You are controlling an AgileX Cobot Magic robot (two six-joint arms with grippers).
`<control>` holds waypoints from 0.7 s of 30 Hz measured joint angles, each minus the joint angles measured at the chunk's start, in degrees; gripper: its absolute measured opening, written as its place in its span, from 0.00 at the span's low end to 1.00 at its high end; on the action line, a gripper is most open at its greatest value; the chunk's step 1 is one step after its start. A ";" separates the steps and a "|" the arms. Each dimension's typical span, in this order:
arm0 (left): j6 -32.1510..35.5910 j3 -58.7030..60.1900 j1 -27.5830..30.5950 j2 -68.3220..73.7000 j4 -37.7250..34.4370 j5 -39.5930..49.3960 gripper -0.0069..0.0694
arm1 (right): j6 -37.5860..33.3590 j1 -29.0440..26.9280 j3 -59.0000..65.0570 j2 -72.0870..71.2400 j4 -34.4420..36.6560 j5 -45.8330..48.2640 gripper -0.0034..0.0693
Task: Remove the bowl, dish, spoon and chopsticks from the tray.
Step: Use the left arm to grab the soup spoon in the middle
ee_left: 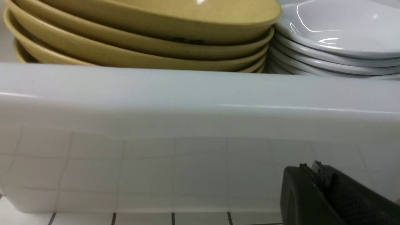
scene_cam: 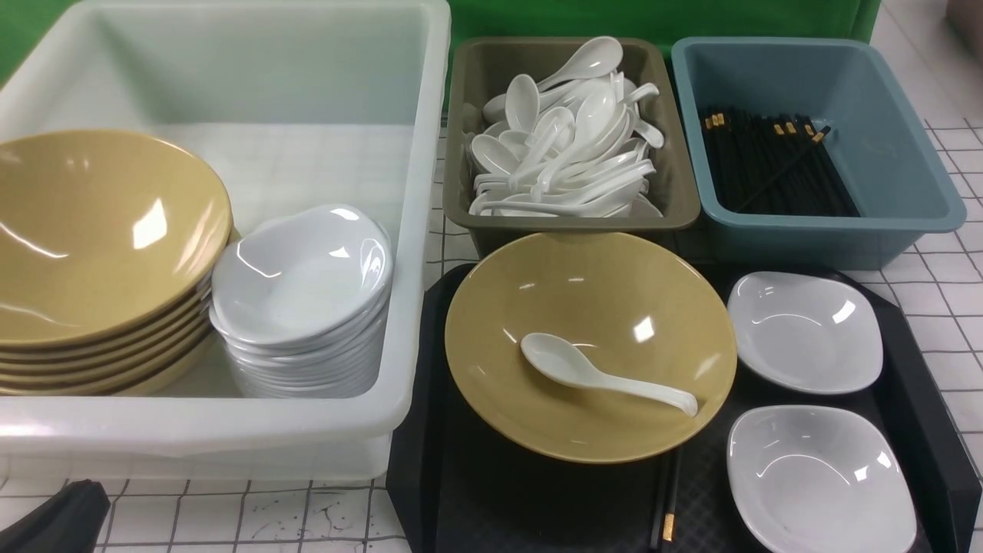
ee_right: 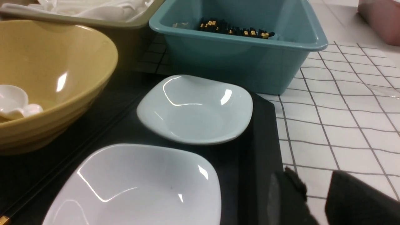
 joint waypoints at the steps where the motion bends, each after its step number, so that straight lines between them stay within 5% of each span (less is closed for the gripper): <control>1: 0.00 0.00 0.00 0.00 0.00 0.00 0.08 | 0.00 0.00 0.00 0.00 0.00 -0.05 0.37; 6: 0.00 0.06 0.00 0.00 0.12 -6.56 0.08 | 0.00 0.00 0.06 0.00 0.00 -11.09 0.37; 10: 1.01 0.06 0.00 0.00 0.20 -22.90 0.08 | 0.43 0.00 0.06 0.00 0.00 -31.39 0.37; 15: 1.33 0.06 0.00 0.00 0.20 -38.56 0.08 | 11.13 0.00 0.06 -0.06 0.00 -51.92 0.37; 21: -0.54 -0.20 0.00 0.00 -0.70 -56.56 0.08 | 18.14 0.00 -0.07 -0.06 0.00 -58.81 0.36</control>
